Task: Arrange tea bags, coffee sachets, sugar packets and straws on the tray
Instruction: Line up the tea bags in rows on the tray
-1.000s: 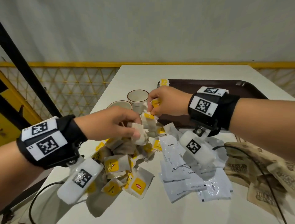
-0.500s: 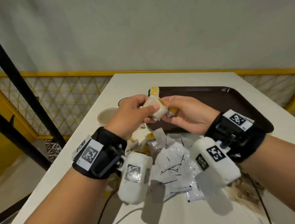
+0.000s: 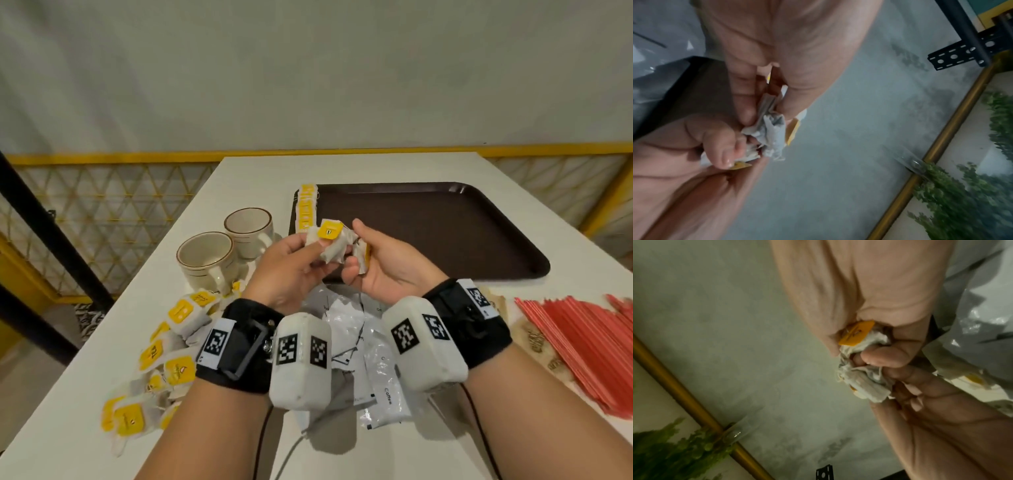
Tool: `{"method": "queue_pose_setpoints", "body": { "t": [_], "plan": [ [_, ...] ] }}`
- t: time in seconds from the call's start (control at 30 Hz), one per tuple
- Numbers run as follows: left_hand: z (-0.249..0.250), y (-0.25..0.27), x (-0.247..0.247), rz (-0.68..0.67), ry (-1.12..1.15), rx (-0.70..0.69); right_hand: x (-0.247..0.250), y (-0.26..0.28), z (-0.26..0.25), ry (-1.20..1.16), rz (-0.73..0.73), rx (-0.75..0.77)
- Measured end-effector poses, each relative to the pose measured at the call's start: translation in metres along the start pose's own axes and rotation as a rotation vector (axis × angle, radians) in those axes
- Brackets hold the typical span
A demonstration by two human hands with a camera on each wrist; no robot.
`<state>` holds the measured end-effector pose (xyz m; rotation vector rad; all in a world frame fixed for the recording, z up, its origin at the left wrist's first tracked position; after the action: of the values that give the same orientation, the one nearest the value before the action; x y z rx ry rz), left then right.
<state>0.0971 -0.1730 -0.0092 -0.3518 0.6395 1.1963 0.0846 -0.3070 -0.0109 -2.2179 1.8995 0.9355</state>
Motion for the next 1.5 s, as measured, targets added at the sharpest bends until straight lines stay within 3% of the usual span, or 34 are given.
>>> {"method": "queue_pose_setpoints", "body": {
  "t": [0.33, 0.43, 0.67, 0.83, 1.2, 1.33, 1.5],
  "plan": [
    [-0.007, 0.003, 0.01, 0.001, 0.127, 0.152, 0.006, 0.017, 0.0, 0.261, -0.103, 0.085],
    [-0.008, 0.003, 0.01, -0.017, 0.183, 0.17, 0.011, 0.019, 0.001, 0.277, -0.074, 0.121],
    [-0.004, 0.003, 0.012, -0.01, 0.208, 0.122, 0.012, 0.02, 0.004, 0.304, -0.088, 0.122],
    [-0.005, 0.001, 0.014, 0.011, 0.188, 0.087, 0.014, 0.02, -0.001, 0.19, -0.014, 0.125],
    [-0.005, 0.004, 0.011, 0.008, 0.044, -0.039, 0.017, 0.019, -0.004, 0.125, 0.159, 0.298],
    [-0.007, 0.005, 0.011, 0.057, -0.092, -0.101, 0.014, 0.02, -0.004, 0.184, 0.198, 0.353],
    [-0.008, 0.007, 0.01, 0.026, -0.246, -0.153, 0.012, 0.021, -0.001, 0.426, 0.223, 0.406]
  ]
}}
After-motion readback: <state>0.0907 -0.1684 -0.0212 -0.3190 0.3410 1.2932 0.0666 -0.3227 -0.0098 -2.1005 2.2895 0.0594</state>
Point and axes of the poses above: each hand's wrist, its own y-axis away from the middle knuckle, its own x-axis out of the back of the hand, z = x × y, the point moved 2 cm from there along -y, towards the middle knuckle, and after that the axes turned 13 degrees about y, right-handed, at the moved point
